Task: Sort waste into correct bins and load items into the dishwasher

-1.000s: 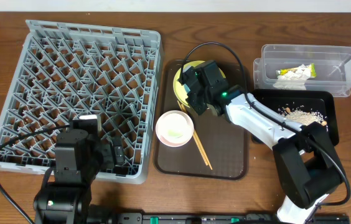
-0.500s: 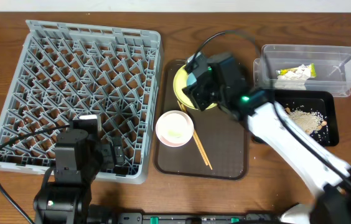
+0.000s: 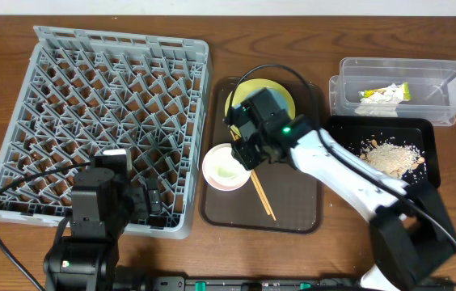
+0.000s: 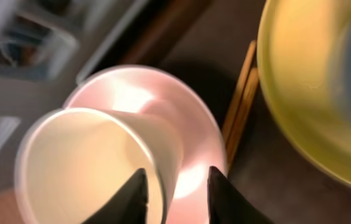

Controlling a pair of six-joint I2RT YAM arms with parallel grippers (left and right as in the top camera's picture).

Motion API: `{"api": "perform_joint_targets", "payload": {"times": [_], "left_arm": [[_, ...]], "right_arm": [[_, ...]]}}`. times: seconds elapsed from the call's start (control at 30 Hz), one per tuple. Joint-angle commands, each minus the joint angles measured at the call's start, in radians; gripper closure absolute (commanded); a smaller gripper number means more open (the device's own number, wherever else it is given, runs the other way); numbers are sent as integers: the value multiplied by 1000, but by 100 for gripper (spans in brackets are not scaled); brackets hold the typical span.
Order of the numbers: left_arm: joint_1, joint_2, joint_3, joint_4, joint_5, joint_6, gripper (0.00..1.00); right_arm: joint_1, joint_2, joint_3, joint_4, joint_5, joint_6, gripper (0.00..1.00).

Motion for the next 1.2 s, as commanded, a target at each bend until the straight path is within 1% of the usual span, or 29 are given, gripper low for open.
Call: {"api": "perform_joint_targets", "payload": {"times": [0.0, 0.03, 0.1, 0.17, 0.37, 0.5, 0.63, 0.7, 0.77, 0.9, 1.07, 1.1, 1.17], "left_arm": [[-3, 1, 19, -2, -9, -8, 4], [-3, 1, 19, -2, -9, -8, 4], [-3, 1, 19, -2, -9, -8, 4], [-3, 1, 19, -2, -9, -8, 4], [-3, 1, 19, 10, 6, -9, 4], [-3, 1, 19, 73, 174, -25, 4], [-3, 15, 14, 198, 313, -146, 4], [-3, 39, 14, 246, 360, -214, 4], [-3, 72, 14, 293, 420, -277, 4], [-3, 187, 14, 420, 589, -426, 4], [-3, 380, 14, 636, 861, -591, 5], [-3, 413, 14, 679, 908, -615, 7], [-3, 488, 14, 795, 1028, -656, 16]], "right_arm": [[10, 26, -6, 0, -5, 36, 85], [8, 26, -6, 1, -5, 36, 87], [-3, 7, 2, 0, -5, 36, 95], [-19, -22, 13, -2, 2, 36, 99], [-97, -165, 43, -12, 21, 37, 99], [-198, -267, 43, -53, 21, 71, 99], [-337, -315, 42, -111, -14, 154, 99], [-388, -312, 41, -119, -111, 167, 99], [-422, -302, 35, -106, -250, 167, 99], [-448, -271, 34, -84, -466, 137, 99], [-447, -251, 34, -73, -713, 50, 99], [-447, -249, 34, -69, -738, 43, 99], [-447, -248, 34, -55, -787, 42, 99]]}}
